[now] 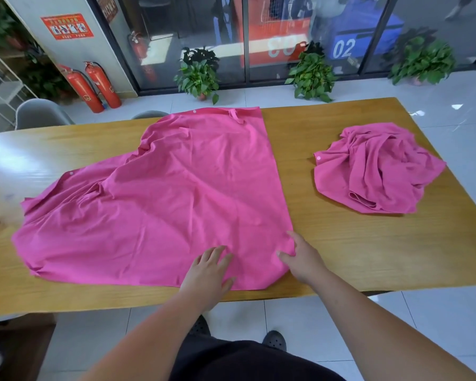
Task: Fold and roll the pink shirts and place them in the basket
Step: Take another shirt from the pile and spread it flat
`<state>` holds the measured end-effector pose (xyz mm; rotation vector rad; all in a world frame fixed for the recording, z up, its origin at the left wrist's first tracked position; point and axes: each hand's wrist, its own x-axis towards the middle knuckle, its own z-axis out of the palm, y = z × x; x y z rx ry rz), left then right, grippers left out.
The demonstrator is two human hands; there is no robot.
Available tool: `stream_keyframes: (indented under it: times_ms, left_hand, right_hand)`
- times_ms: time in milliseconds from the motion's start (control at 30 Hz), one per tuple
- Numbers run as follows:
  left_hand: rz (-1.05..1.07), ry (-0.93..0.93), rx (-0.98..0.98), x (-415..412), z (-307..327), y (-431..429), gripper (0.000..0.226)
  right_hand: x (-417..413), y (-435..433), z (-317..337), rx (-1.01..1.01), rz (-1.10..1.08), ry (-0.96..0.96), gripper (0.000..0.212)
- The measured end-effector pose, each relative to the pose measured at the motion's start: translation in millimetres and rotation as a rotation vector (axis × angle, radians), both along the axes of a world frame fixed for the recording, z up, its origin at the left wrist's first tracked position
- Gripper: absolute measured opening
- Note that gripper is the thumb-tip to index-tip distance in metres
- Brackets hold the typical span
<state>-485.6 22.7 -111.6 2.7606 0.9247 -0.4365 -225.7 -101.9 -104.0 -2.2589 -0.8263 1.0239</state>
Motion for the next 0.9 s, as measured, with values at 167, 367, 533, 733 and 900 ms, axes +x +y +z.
stream_keyframes:
  times_ms: [167,367,533,733,900]
  left_hand:
    - [0.011,-0.075,0.006,11.3,0.3,-7.6,0.063]
    - [0.04,-0.098,-0.006,16.7,3.5,-18.1,0.057]
    - [0.126,0.005,-0.031,15.6,4.0,-20.1,0.058]
    - [0.081,0.026,-0.005,21.6,21.9,7.0,0.047]
    - [0.138,-0.145,-0.007,21.6,28.0,55.1,0.046]
  right_hand:
    - [15.3,-18.5,1.6,0.231,-0.07,0.252,0.044]
    - [27.7,-41.7,-2.7,-0.015,0.02,-0.067,0.031]
    - [4.9,-28.5,3.9,-0.042,0.371,-0.552,0.059]
    - [-10.7,0.4,15.0,-0.266,0.506,-0.766,0.048]
    - [-12.1,37.6,21.6,-0.212,0.555,-0.695,0.062]
